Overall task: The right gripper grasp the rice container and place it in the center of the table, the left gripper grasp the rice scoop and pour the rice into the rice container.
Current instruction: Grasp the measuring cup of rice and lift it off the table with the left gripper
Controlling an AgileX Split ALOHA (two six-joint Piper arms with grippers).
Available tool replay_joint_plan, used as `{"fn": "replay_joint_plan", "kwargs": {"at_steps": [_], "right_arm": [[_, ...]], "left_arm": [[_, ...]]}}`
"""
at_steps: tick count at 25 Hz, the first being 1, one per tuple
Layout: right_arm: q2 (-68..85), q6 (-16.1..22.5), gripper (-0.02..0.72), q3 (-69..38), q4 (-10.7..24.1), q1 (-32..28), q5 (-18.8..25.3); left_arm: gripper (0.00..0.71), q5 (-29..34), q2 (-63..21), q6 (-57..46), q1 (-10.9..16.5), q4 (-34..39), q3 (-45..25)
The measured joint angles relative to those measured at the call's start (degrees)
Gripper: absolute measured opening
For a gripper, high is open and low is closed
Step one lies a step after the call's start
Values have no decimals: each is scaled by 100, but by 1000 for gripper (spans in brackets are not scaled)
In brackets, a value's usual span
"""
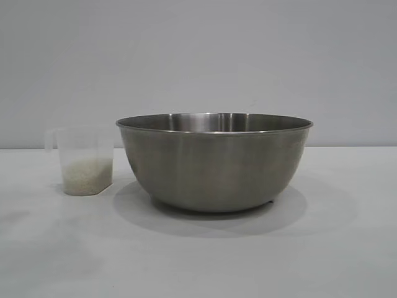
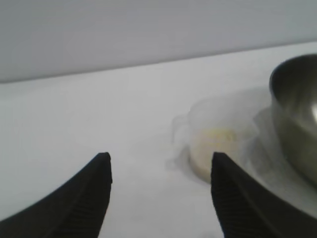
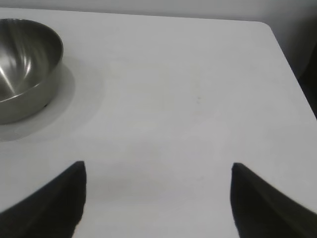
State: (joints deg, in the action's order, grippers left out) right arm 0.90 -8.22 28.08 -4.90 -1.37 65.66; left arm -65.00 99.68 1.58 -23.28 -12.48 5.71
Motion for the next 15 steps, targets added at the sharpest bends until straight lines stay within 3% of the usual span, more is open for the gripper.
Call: {"fn": "replay_joint_plan", "kwargs": {"at_steps": [3,5,15], "right_arm": [[0,0,511,0,0,0,0],[0,0,511,0,0,0,0],[0,0,511,0,0,0,0]], "left_arm": [[372,-9,200,-14,0,0,245],[320,-9,317,-14,0,0,420],[323,-13,971,143,0,-223,1235]]}}
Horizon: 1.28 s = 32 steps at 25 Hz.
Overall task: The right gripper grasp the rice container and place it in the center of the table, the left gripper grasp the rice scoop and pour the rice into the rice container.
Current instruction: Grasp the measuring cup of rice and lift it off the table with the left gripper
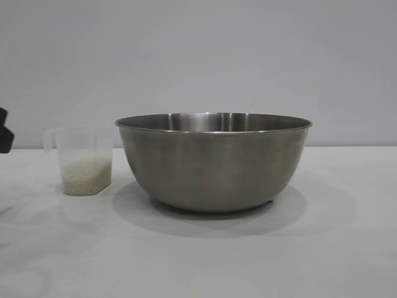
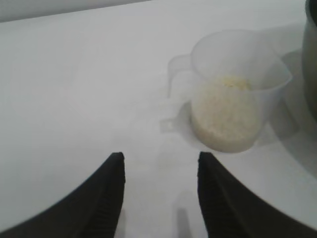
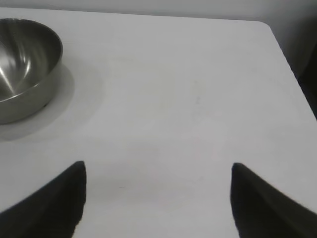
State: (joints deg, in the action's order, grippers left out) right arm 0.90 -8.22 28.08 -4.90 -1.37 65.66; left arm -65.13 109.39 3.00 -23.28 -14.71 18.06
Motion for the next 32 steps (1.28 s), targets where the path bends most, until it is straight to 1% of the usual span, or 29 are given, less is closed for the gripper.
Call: {"fn": "replay_joint_plan", "kwargs": {"at_steps": [5,6,8,9,10,17,19,24,25,32], "right_arm": [[0,0,511,0,0,0,0],[0,0,511,0,0,0,0],[0,0,511,0,0,0,0],[0,0,511,0,0,0,0],[0,0,511,0,0,0,0],[0,0,511,0,0,0,0],[0,0,511,0,0,0,0],[0,0,511,0,0,0,0],[0,0,511,0,0,0,0],[0,0,511,0,0,0,0]], "left_arm": [[323,0,318,195,0,-216,362],[276,0,390,218,0,-227,438],[269,0,514,300,0,-230,567],[222,0,573,349,0,-230,603],[211,0,623,377,0,-240,647],[218,0,711,421,0,-240,719],[218,0,711,407,76,-97,719],[218,0,711,267,524,588,726],[218,0,711,244,580,699,726],[218,0,711,149,682,1155,726]]}}
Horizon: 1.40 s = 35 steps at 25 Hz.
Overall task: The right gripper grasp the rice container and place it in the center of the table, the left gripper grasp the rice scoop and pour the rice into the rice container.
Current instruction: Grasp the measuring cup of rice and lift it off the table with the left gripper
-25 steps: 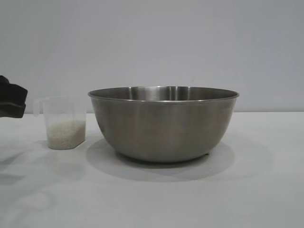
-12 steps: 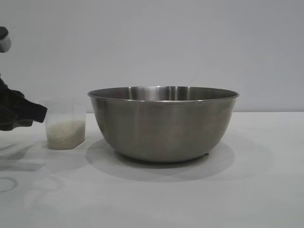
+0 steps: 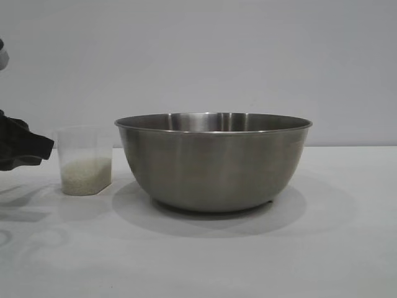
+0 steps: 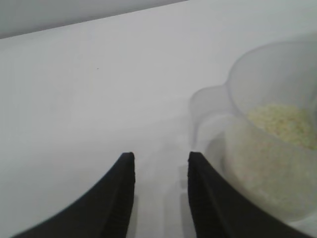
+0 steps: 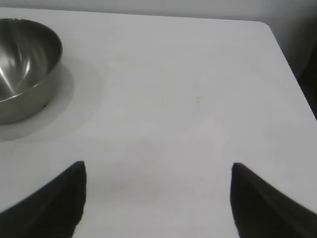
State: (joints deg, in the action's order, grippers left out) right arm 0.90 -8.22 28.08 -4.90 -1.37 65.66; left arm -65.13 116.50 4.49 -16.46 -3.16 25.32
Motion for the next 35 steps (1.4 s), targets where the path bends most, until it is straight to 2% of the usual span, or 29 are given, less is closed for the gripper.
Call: {"fn": "replay_joint_plan", "kwargs": {"at_steps": [18,35], "right_arm": [[0,0,511,0,0,0,0],[0,0,511,0,0,0,0]], "left_arm": [[218,0,230,-122,4,85,346],[218,0,765,-122,13,111,1297]]}}
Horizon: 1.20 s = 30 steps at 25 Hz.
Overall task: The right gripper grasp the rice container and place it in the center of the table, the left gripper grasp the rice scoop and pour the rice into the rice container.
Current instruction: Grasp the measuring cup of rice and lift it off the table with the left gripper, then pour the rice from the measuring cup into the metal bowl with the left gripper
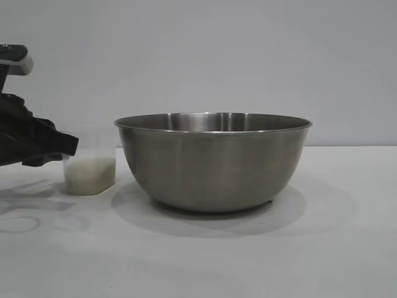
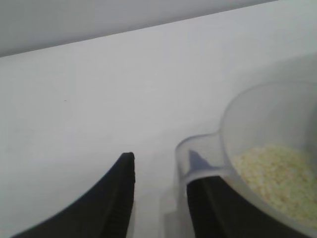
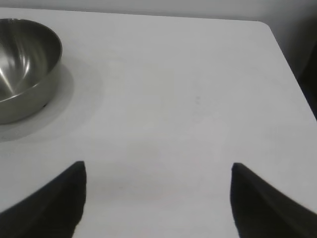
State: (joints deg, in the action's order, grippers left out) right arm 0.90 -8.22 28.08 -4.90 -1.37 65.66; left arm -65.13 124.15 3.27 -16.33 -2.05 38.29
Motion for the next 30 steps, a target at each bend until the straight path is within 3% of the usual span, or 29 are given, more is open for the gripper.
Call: {"fn": "replay_joint_plan", "kwargs": {"at_steps": [3,4,7,14,20,30], "right_arm": [[0,0,511,0,0,0,0],[0,0,511,0,0,0,0],[0,0,511,0,0,0,0],[0,0,511,0,0,0,0],[0,0,511,0,0,0,0],[0,0,511,0,0,0,0]], "left_arm": [[218,0,72,0,0,78,127],[111,0,84,0,0,176,144],[0,0,92,0,0,334,204],[0,21,33,129,56,378,229],[0,42,-683,793,115,521,297],[0,31,-1526,1831,115,2534,862]]}}
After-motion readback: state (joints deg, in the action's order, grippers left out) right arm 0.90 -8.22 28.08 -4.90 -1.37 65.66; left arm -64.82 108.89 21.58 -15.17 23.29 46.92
